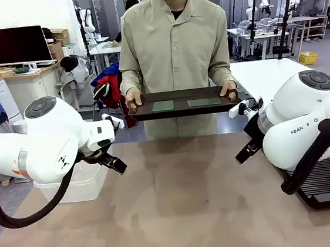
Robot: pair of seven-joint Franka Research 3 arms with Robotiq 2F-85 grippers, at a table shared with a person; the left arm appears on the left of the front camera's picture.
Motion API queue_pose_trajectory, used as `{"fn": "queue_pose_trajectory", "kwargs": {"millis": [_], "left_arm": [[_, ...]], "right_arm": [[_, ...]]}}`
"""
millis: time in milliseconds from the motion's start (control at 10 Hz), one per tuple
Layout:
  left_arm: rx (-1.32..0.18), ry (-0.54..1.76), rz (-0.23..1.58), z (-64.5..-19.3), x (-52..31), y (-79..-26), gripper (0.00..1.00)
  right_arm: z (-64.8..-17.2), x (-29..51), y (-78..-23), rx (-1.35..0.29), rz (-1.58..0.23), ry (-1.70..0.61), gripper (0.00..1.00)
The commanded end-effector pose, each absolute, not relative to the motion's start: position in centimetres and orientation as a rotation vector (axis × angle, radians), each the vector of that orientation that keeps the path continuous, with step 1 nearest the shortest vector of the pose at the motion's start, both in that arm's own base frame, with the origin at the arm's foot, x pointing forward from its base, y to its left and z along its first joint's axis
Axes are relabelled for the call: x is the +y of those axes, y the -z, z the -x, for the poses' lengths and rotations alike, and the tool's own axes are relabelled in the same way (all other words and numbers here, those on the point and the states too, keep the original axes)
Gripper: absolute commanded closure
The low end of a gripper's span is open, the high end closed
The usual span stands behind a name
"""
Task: Sort PCBs into racks and boxes based on the side picked up.
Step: Pick up the Blank PCB handed by the Human.
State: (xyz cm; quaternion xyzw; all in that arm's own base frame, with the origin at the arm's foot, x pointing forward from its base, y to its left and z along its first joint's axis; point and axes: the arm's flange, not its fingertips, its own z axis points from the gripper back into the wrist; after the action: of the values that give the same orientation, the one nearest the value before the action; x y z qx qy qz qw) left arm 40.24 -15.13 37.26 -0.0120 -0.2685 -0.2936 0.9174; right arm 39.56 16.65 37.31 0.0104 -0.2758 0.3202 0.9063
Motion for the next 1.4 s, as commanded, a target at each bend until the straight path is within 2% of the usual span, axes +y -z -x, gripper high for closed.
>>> {"fn": "queue_pose_trajectory", "kwargs": {"millis": [0, 1300], "left_arm": [[-0.552, 0.604, 0.025, -40.24, -15.13, -37.25, 0.00], [-0.552, 0.604, 0.025, -40.23, -15.14, -37.26, 0.00]], "right_arm": [[-39.56, 16.65, -37.31, -0.570, -0.022, -0.661, 0.00], [-39.56, 16.66, -37.31, -0.570, -0.021, -0.662, 0.00]]}}
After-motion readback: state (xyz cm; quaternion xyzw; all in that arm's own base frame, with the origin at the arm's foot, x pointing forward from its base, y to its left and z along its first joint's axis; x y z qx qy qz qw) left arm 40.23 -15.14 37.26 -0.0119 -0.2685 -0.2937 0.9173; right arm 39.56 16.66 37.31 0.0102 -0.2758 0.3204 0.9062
